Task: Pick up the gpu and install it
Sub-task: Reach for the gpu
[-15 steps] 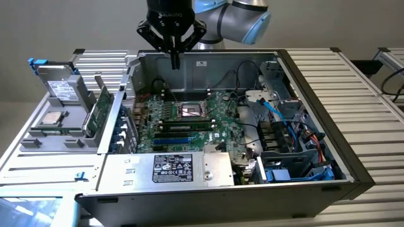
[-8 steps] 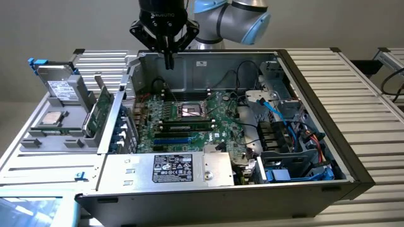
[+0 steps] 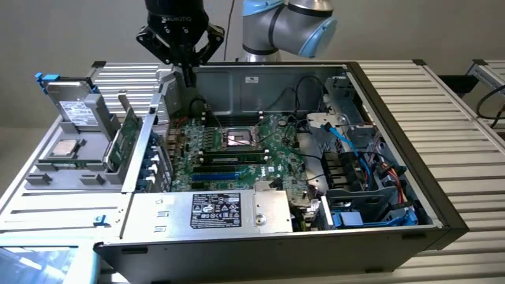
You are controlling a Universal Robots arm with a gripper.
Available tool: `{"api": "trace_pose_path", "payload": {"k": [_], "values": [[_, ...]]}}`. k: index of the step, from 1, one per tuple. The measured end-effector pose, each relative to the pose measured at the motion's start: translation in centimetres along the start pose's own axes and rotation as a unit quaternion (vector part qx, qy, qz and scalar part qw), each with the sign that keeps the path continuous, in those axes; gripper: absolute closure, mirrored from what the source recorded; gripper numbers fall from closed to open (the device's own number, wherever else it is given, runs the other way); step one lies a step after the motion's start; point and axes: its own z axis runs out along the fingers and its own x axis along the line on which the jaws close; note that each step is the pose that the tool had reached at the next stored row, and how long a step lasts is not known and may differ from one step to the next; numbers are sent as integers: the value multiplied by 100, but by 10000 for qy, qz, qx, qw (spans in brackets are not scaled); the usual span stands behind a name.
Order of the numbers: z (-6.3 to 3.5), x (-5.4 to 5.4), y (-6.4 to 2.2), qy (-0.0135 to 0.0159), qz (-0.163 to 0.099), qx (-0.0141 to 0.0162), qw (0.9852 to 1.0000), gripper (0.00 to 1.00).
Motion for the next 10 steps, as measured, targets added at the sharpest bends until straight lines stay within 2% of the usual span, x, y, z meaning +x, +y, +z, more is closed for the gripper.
{"api": "trace_pose_path", "payload": {"k": [10], "values": [[-8,443,-29,57,3,-5,10000,88]]}}
